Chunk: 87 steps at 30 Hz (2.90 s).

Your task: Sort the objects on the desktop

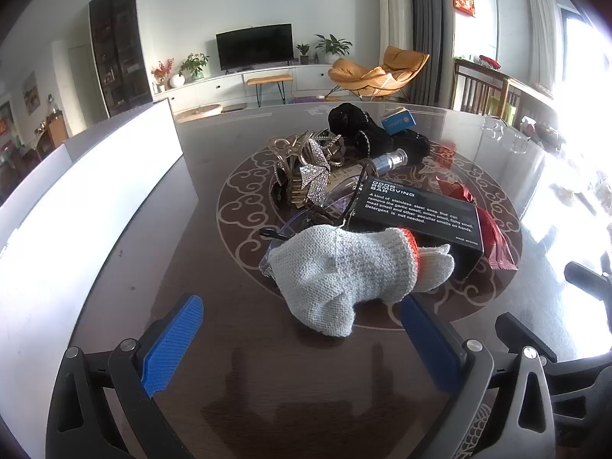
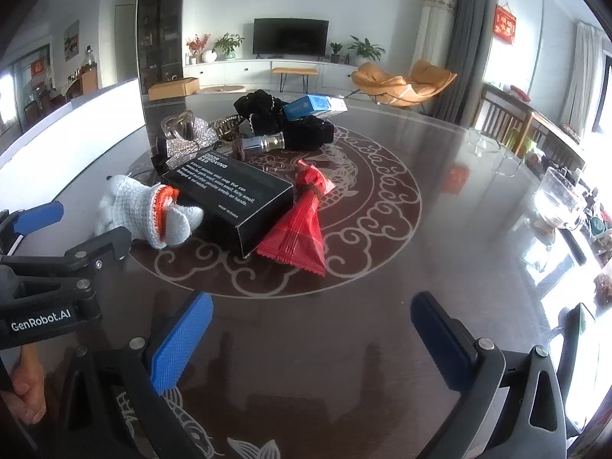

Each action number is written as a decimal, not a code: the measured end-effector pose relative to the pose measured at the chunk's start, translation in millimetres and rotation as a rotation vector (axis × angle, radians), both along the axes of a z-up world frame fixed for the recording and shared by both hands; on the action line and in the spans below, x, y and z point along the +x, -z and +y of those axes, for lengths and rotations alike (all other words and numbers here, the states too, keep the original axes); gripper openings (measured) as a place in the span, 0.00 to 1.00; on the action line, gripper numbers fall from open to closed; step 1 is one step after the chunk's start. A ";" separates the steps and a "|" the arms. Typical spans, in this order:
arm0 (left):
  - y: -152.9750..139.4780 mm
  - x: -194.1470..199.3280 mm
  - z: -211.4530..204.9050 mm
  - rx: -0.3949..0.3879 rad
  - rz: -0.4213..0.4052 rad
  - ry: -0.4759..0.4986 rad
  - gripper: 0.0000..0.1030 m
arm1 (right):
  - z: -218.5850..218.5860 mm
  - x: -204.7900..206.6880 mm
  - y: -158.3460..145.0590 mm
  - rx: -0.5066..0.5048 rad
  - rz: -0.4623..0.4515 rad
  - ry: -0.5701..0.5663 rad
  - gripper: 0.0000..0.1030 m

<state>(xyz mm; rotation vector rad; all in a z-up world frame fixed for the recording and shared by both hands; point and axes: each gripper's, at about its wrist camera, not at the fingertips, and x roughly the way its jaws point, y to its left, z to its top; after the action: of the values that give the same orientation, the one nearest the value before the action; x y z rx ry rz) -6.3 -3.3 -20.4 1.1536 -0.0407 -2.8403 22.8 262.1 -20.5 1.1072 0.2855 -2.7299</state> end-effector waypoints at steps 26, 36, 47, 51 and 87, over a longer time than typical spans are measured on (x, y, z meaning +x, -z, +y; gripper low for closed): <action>-0.1 0.9 -5.2 0.026 0.005 -0.010 1.00 | -3.1 -18.3 14.0 0.032 -0.118 0.003 1.00; 0.1 0.5 -5.6 0.027 0.003 -0.009 1.00 | -5.0 -17.5 13.5 0.035 -0.114 0.005 1.00; 0.1 -0.4 -5.5 0.026 0.001 -0.009 1.00 | -1.4 -18.1 14.7 0.013 -0.126 0.004 1.00; 0.1 -0.5 -5.5 0.027 0.001 -0.010 1.00 | 0.3 -19.3 15.0 0.001 -0.134 0.004 1.00; 3.6 -2.9 -1.1 0.015 -0.027 -0.009 1.00 | 2.6 -97.1 17.5 -0.058 -0.178 0.060 1.00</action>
<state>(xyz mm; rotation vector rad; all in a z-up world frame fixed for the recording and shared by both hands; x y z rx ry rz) -9.2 -4.4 -24.0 1.1922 -0.0163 -2.8219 -74.3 264.8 -38.0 1.3523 0.1482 -2.6482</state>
